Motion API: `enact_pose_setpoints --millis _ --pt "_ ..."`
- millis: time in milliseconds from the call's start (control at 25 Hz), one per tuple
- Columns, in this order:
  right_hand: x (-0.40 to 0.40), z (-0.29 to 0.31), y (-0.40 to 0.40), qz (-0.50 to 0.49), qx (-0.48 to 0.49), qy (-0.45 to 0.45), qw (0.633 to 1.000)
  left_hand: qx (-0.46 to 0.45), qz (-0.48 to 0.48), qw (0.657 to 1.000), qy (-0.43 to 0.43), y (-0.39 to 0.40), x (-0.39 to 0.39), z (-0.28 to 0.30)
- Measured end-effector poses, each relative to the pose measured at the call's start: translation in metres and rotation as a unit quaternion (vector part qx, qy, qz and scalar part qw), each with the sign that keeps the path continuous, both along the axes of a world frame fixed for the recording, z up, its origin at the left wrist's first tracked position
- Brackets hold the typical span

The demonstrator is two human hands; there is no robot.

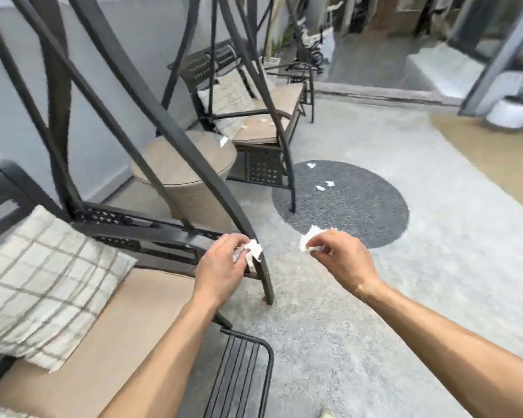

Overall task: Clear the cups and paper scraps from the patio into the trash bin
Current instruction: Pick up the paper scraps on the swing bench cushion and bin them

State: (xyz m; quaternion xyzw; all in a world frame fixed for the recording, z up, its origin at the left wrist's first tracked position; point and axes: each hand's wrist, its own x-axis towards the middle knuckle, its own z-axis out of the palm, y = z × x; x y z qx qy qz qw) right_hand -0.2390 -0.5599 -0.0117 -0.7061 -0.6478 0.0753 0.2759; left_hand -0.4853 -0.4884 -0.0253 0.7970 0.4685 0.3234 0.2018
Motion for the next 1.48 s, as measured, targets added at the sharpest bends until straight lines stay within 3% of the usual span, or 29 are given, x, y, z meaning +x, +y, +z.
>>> enact_pose_setpoints --millis 320,800,1160,1480 --pt "0.150 0.001 -0.130 -0.205 0.034 -0.010 0.978 -0.004 -0.203 0.979 0.000 -0.045 0.193 0.014" --pt "0.348 0.009 -0.375 -0.430 0.062 0.001 0.901 0.016 -0.414 0.910 0.009 -0.204 0.481 0.031" --pt "0.397 -0.007 -0.542 -0.623 0.084 0.026 0.777 -0.003 -0.603 0.797 0.028 -0.337 0.651 0.020" --pt "0.432 -0.019 -0.617 -0.742 0.048 0.026 0.668 -0.012 -0.717 0.696 0.039 -0.432 0.773 0.000"
